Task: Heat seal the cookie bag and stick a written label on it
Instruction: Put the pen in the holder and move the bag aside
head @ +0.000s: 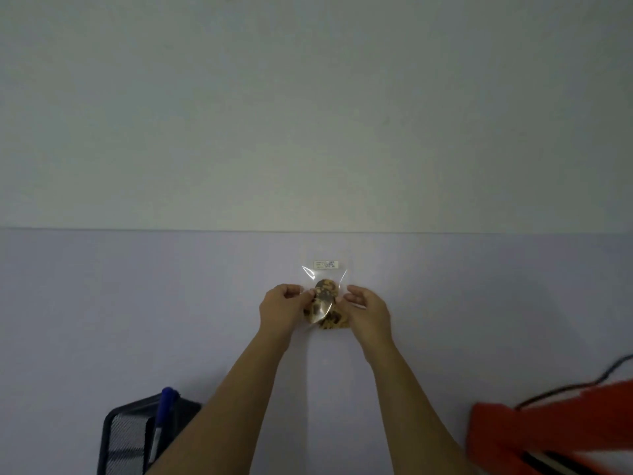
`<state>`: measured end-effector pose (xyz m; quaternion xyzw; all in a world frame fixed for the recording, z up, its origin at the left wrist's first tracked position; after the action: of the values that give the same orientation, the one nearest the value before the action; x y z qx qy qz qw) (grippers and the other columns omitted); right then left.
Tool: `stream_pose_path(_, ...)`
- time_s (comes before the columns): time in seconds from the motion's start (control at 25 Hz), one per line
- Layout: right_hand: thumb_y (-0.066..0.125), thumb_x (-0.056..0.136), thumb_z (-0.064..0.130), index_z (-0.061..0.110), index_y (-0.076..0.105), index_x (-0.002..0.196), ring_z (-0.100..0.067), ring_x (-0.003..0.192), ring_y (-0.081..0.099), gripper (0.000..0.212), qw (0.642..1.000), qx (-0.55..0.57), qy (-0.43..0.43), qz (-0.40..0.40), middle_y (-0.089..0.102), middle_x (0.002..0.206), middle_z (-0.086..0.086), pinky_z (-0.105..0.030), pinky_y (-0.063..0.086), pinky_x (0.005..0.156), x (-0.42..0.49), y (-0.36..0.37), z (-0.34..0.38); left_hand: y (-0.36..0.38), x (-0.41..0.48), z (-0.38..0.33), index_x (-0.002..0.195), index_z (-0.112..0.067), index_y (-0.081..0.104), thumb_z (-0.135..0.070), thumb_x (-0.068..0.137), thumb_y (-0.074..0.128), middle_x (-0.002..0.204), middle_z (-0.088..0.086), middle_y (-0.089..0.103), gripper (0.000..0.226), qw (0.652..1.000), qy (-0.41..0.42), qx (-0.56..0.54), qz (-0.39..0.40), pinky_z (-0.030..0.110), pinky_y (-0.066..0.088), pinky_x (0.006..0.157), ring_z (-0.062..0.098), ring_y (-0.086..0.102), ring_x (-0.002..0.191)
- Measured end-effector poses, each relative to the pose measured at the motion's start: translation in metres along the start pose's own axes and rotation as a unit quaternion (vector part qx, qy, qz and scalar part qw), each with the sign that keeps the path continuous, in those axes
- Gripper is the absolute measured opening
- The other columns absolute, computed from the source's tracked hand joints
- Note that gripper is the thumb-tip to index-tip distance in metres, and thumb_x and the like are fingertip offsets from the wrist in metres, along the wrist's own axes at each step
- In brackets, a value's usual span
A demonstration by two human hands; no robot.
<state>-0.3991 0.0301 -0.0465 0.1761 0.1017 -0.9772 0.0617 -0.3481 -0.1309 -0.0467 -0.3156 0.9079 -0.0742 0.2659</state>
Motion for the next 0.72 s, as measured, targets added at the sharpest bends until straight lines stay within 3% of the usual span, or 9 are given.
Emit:
stream_pose_path(0.12, 0.068, 0.082, 0.013, 0.008, 0.059, 0.113, -0.013, 0.087, 0.058, 0.033, 1.000, -0.019, -0.014, -0.011, 0.061, 0.094, -0.002, -0.016, 0.045, 0.064, 0.031, 0.010, 0.011, 0.008, 0.033, -0.011, 0.096, -0.007, 0.068, -0.025, 0.077, 0.073, 0.091, 0.007, 0.070, 0.026, 1.000, 0.000, 0.001, -0.011, 0.027, 0.051, 0.075, 0.018, 0.064, 0.084)
stream_pose_path(0.28, 0.067, 0.083, 0.016, 0.006, 0.058, 0.116, -0.013, 0.089, 0.057, 0.036, 0.998, -0.062, -0.015, -0.014, 0.063, 0.102, -0.007, -0.027, 0.050, 0.083, 0.054, 0.022, 0.010, 0.012, 0.052, -0.020, 0.085, -0.008, 0.066, -0.022, 0.079, 0.072, 0.083, 0.006, 0.067, 0.016, 0.999, 0.009, 0.040, -0.022, 0.027, 0.048, 0.071, 0.018, 0.060, 0.077)
stream_pose_path(0.4, 0.066, 0.083, 0.019, 0.006, 0.058, 0.117, -0.014, 0.091, 0.057, 0.037, 0.995, -0.093, -0.031, -0.015, 0.065, 0.106, -0.008, -0.033, 0.050, 0.091, 0.060, 0.026, 0.010, 0.012, 0.056, -0.025, 0.080, -0.010, 0.064, -0.020, 0.080, 0.070, 0.080, 0.002, 0.062, 0.012, 0.997, 0.023, 0.075, -0.028, 0.029, 0.049, 0.076, 0.019, 0.058, 0.079)
stream_pose_path(0.56, 0.064, 0.084, 0.023, 0.008, 0.056, 0.120, -0.014, 0.095, 0.057, 0.039, 0.993, -0.115, -0.025, -0.009, 0.064, 0.110, -0.006, -0.033, 0.048, 0.094, 0.058, 0.025, 0.010, 0.013, 0.055, -0.023, 0.096, -0.005, 0.067, -0.022, 0.081, 0.069, 0.090, 0.006, 0.066, 0.023, 0.994, 0.033, 0.097, -0.033, 0.031, 0.050, 0.083, 0.021, 0.061, 0.090)
stream_pose_path(0.72, 0.059, 0.087, 0.027, 0.010, 0.054, 0.123, -0.011, 0.093, 0.053, 0.040, 0.988, -0.152, -0.026, -0.015, 0.062, 0.114, -0.006, -0.024, 0.043, 0.086, 0.050, 0.015, 0.017, 0.006, 0.043, -0.030, 0.115, 0.000, 0.060, -0.024, 0.085, 0.065, 0.098, 0.008, 0.062, 0.039, 0.988, 0.076, 0.132, -0.029, 0.029, 0.044, 0.087, 0.024, 0.058, 0.100)
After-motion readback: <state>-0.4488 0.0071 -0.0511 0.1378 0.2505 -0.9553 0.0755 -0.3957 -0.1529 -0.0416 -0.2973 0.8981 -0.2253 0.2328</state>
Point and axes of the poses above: each hand's wrist, its own x-axis towards the middle knuckle, its own y-axis out of the palm, z = x × y, the point moved 5 cm from there along x, towards the middle knuckle
